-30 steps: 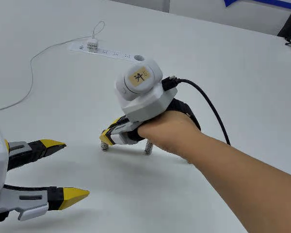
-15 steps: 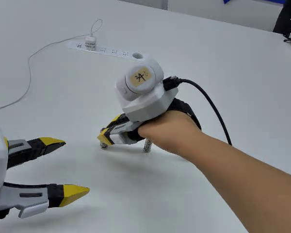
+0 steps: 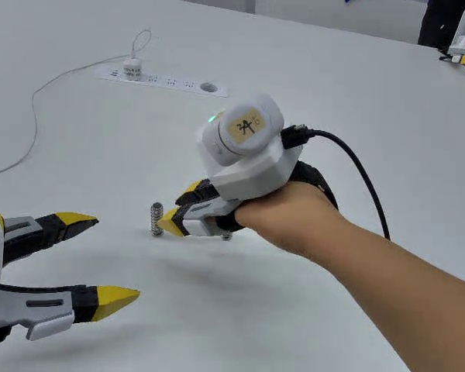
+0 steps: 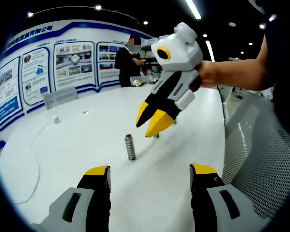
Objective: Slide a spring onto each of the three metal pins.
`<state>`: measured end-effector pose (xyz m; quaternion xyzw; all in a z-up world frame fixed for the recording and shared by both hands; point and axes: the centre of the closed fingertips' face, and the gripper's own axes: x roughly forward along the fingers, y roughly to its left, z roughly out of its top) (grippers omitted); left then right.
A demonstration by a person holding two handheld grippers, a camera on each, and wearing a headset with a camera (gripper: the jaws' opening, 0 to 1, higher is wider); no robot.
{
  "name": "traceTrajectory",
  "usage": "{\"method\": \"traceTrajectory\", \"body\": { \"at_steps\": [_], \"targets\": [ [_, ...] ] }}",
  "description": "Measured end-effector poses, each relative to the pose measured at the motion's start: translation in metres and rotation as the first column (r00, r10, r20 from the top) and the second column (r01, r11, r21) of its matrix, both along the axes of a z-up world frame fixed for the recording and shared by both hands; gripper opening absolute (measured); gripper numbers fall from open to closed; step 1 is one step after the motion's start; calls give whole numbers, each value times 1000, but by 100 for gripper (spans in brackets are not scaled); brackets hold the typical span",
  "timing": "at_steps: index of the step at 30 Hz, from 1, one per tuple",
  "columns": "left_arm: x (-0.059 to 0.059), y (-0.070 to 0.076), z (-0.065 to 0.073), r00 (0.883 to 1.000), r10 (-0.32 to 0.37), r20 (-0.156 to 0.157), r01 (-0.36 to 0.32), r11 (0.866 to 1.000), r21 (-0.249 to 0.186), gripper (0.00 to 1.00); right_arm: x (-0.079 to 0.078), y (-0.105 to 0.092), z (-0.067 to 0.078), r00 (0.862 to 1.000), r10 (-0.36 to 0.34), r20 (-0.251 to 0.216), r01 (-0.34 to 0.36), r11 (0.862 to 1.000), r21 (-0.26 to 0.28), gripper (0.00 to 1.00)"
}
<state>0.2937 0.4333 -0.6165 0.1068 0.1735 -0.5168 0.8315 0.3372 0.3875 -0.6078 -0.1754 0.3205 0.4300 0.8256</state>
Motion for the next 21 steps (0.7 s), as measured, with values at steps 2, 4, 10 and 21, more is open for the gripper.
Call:
{"method": "traceTrajectory", "body": {
  "at_steps": [2,4,10,21],
  "targets": [
    [0,-1,2,1000,-2,3,2,1000,-2,68,-2,-3,3,1000,-1,11,1,1000,4,24],
    [0,-2,3,1000,-4,5,4,1000,-5,69,-5,-5,6,1000,-3,16,3,1000,9,25],
    [0,-4,4,1000,-7,5,7,1000,-8,69,-15,-14,14,999,1,32,-2,1000,27,27],
    [-1,-9,8,1000,-22,10,22,1000,-12,69,-37,-37,20,999,-12,53,10,999,49,30]
  ]
}}
